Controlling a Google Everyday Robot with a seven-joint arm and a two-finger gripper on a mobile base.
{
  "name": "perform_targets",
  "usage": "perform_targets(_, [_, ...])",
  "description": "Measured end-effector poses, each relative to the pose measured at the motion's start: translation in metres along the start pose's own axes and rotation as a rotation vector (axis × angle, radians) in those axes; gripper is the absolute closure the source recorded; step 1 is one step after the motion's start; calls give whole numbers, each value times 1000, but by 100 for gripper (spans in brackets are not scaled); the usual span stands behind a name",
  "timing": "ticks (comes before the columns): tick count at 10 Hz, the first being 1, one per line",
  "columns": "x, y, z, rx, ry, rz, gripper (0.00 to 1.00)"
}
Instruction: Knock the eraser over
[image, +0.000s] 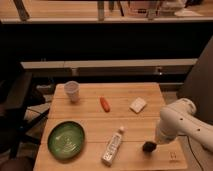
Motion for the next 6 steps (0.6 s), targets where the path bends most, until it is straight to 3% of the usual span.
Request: perform_targets(6, [-15,-3,4,-9,11,-28,100])
